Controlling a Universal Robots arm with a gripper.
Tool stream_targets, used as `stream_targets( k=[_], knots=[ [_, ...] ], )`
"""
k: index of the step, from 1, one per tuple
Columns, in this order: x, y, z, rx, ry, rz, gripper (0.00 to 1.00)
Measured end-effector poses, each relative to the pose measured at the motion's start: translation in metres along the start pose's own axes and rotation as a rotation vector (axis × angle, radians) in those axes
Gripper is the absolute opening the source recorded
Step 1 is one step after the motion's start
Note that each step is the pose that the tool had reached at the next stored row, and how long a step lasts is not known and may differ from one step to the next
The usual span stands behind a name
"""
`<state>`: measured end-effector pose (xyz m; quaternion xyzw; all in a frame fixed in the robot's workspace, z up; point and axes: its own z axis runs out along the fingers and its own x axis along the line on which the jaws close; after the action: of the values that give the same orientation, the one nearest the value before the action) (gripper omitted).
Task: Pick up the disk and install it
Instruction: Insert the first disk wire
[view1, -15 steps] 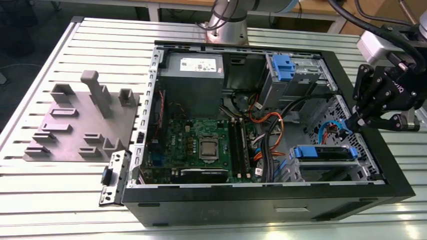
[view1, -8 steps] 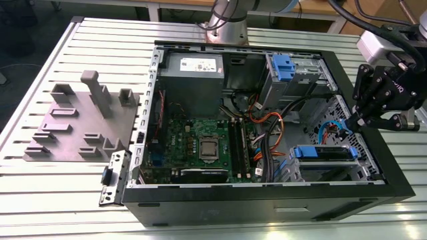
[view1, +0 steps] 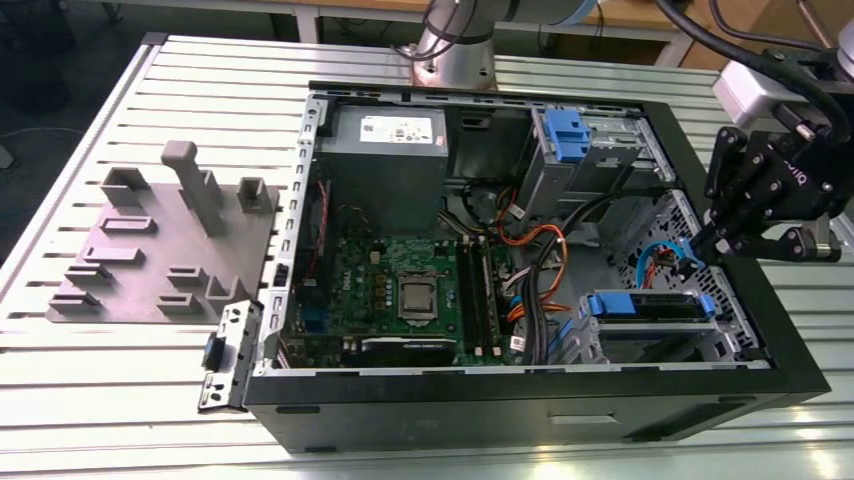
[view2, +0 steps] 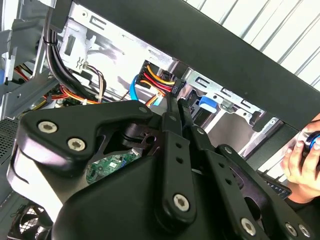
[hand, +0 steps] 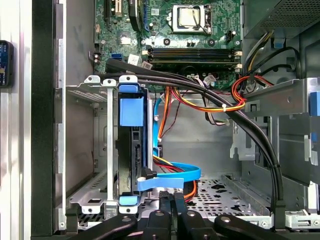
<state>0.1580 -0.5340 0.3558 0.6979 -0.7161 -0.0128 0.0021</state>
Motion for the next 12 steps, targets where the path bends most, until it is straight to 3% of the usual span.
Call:
stream_targets(
  k=[5, 6, 12],
  knots=[
    [-0.0018, -0.0004, 0.0, 0.0001, 0.0097, 0.0, 0.19],
    [-0.0021, -0.0009, 0.0001, -0.0003, 0.0117, 0.0, 0.25],
    [-0.0038, -0.0041, 0.0009, -0.0058, 0.0226, 0.0, 0.25]
  ],
)
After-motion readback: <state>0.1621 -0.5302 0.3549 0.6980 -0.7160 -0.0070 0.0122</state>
